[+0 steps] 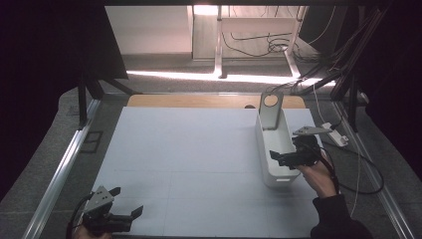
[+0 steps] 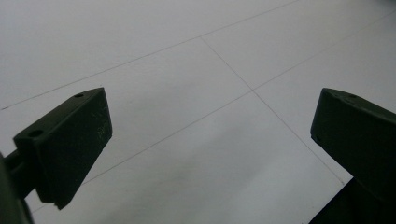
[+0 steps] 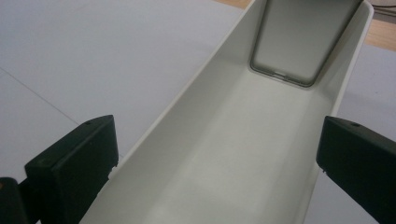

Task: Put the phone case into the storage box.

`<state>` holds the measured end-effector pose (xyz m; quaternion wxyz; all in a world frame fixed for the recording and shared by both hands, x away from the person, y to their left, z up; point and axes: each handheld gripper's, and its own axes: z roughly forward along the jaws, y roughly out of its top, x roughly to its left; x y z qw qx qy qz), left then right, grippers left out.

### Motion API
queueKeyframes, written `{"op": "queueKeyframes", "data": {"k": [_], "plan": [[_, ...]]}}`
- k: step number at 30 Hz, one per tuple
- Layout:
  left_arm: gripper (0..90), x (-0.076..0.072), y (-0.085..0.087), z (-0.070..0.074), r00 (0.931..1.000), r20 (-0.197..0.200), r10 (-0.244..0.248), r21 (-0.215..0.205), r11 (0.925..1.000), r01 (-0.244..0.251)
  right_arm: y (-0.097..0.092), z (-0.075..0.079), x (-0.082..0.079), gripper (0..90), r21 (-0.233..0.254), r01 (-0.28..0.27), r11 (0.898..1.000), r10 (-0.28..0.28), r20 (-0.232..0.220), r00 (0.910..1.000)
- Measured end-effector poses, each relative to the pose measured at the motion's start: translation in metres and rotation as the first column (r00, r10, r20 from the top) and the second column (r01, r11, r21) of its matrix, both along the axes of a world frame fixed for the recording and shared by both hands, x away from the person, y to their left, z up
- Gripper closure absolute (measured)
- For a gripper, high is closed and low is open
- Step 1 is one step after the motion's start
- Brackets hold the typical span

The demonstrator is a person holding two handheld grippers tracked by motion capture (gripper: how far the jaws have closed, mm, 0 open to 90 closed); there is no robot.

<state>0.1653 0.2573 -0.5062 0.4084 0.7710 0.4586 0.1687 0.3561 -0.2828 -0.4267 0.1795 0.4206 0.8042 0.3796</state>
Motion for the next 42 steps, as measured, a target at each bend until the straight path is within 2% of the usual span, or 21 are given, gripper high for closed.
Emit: {"op": "queueKeyframes", "data": {"k": [14,16,20,32,35,41,42], "plan": [[0.0,0.001,0.000,0.000,1.0000,-0.005,-0.005,-0.007,1.0000,0.005,-0.004,0.000,-0.029,0.0,-0.020,0.000,1.000,0.000,0.007,1.0000],[0.0,0.001,0.000,0.000,1.0000,-0.005,-0.007,-0.003,1.0000,0.007,-0.007,-0.001,-0.035,0.0,-0.007,0.003,1.000,-0.003,-0.013,0.9999],[0.0,0.001,0.000,0.000,1.0000,-0.007,-0.006,-0.005,1.0000,0.006,-0.009,-0.002,-0.044,0.0,-0.009,0.011,1.000,-0.012,-0.019,0.9998],[0.0,0.001,0.001,0.000,1.0000,-0.007,0.000,-0.014,0.9999,-0.001,-0.018,-0.003,-0.072,0.0,0.000,0.026,1.000,-0.026,0.007,0.9996],[0.0,0.001,0.002,0.000,0.9999,-0.013,0.002,-0.023,0.9997,-0.003,-0.022,-0.006,-0.083,0.0,0.007,0.025,1.000,-0.025,0.005,0.9997],[0.0,0.001,0.002,0.000,0.9999,-0.011,0.001,-0.021,0.9998,-0.001,-0.028,-0.013,-0.098,0.0,-0.011,0.039,0.999,-0.039,0.009,0.9992],[0.0,0.001,0.002,0.000,1.0000,-0.010,0.001,-0.021,0.9998,-0.002,-0.031,-0.016,-0.104,0.0,-0.019,0.049,0.999,-0.048,0.008,0.9988]]}}
